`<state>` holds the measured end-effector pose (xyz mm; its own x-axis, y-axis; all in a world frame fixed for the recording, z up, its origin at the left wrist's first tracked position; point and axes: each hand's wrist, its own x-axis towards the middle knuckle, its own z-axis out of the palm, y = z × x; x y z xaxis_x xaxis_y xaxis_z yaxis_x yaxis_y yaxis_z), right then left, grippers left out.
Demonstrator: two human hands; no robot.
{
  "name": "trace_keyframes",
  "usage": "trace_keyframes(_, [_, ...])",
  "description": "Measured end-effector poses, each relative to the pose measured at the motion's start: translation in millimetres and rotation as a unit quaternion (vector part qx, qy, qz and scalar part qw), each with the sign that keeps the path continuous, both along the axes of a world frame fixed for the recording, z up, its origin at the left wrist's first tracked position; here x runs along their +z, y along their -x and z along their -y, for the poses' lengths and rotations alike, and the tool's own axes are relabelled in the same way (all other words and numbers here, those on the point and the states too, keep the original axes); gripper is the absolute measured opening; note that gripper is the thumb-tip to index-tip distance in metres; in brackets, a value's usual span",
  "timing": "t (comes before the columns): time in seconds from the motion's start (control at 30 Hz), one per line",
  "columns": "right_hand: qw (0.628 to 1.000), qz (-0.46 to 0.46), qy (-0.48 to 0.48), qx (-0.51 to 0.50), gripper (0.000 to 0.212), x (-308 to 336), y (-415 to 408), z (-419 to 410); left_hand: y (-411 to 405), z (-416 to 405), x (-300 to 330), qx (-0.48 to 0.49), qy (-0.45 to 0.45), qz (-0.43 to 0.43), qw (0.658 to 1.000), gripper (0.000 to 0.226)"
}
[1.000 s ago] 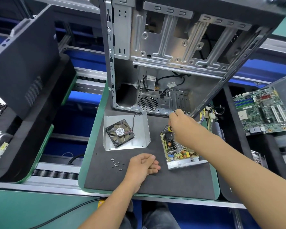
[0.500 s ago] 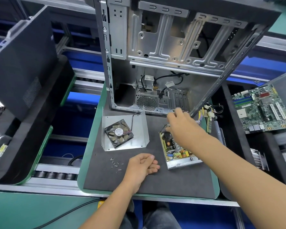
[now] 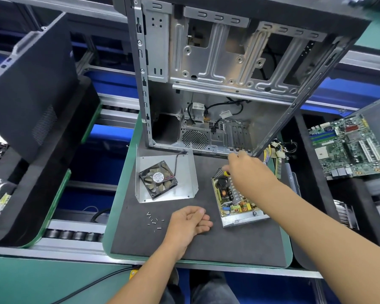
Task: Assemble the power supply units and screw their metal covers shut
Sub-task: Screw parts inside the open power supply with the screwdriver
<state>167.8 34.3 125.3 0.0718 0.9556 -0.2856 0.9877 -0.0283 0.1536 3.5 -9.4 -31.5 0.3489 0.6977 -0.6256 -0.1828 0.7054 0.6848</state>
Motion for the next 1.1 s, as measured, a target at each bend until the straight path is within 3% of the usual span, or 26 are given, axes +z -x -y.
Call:
trace_keyframes(0.13, [0.999,-0.011,-0.009,0.032,0.03,-2.3,7.3,-0.4,0.5,0.8,1.0,0.003,-0.002,0.002,1.0,0.015])
trace_keyframes(0.2, [1.0,0.012,-0.004,0.008,0.019,-1.3,8.6,-2.3,0.0,0.4,1.8,0.004,-0.002,0.0,1.0,0.015])
trace_keyframes(0.37, [1.0,-0.012,0.004,0.013,0.028,-2.7,3.9,-2.8,0.6,1.0,2.7,0.007,0.003,-0.002,1.0,0.015])
trace_keyframes(0.43, [1.0,-0.004,0.003,0.001,0.016,-0.9,3.4,-3.0,0.6,0.5,3.7,0.009,0.009,0.003,1.0,0.014])
trace_keyframes(0.5, [1.0,0.009,-0.007,-0.011,0.018,-0.7,2.6,-3.7,1.4,-0.3,4.7,0.011,0.016,0.009,1.0,0.014])
trace_keyframes(0.6, [0.998,-0.058,-0.003,-0.02,0.013,-0.1,6.1,0.0,3.3,-0.7,5.7,0.016,0.025,0.016,0.999,0.013])
trace_keyframes(0.67, [0.998,-0.063,-0.014,-0.011,0.026,-4.6,5.7,3.0,3.6,-0.7,5.8,0.018,0.028,0.017,0.999,0.013])
trace_keyframes(0.8, [0.997,-0.049,-0.028,-0.046,0.015,-3.5,2.6,-1.2,3.2,-1.0,6.2,0.015,0.025,0.013,0.999,0.012])
trace_keyframes(0.93, [0.991,-0.056,-0.03,-0.119,0.04,-4.2,-1.7,-7.9,2.8,-0.8,8.7,0.01,0.026,0.005,1.0,0.013])
trace_keyframes(1.03, [0.988,-0.047,-0.052,-0.134,0.046,-5.6,-1.3,-8.7,2.8,-1.1,12.5,0.013,0.031,0.003,0.999,0.014])
trace_keyframes(1.1, [0.982,-0.103,-0.065,-0.143,0.042,-9.1,-3.4,-6.6,2.9,-0.5,15.3,0.015,0.038,0.003,0.999,0.012])
